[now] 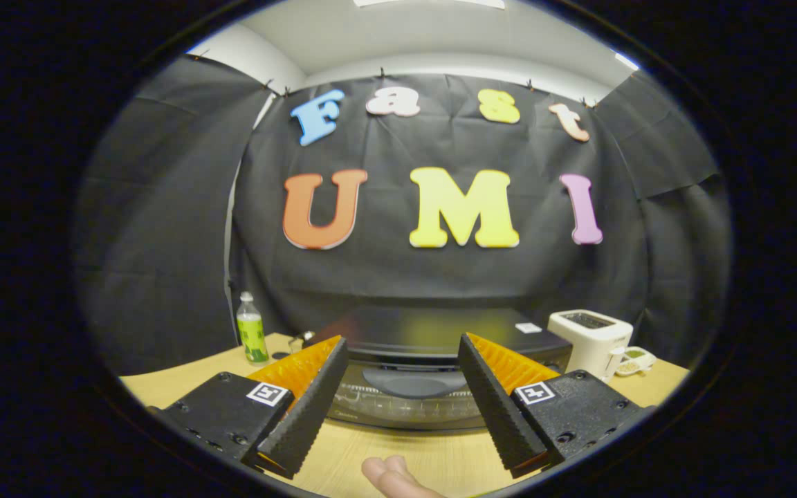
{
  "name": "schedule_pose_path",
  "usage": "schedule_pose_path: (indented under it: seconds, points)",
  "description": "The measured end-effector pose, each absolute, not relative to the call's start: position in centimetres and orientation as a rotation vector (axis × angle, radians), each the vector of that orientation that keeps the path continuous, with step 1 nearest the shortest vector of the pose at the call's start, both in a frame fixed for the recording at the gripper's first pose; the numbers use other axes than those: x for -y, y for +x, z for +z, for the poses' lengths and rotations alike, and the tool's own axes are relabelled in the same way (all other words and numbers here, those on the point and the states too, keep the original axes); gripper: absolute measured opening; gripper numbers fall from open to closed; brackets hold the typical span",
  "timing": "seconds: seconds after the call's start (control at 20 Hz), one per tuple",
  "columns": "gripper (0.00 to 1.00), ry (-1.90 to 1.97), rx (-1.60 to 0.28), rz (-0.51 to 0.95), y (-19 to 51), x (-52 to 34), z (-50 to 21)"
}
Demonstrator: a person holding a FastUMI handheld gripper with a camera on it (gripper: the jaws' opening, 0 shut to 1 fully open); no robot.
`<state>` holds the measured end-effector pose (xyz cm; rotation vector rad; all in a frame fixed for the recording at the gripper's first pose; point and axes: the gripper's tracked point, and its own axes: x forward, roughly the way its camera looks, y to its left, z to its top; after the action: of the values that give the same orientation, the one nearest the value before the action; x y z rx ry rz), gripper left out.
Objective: Open the toaster oven, put the food inside, and close the toaster oven door.
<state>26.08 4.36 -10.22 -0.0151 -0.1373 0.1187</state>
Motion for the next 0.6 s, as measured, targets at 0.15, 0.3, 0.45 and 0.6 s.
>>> schedule_pose_path:
  seconds: [0.15,0.3,0.45,0.6]
  points:
    - [1.0,-0.042,0.196,0.131,20.8,-5.1,-8.2]
    - [1.0,-0.077,0.261,0.124,15.5,-5.5,-4.2]
    - [1.0,-0.081,0.28,0.124,11.3,-6.0,-1.1]
    - [1.0,-0.024,0.248,0.141,8.1,-5.7,1.9]
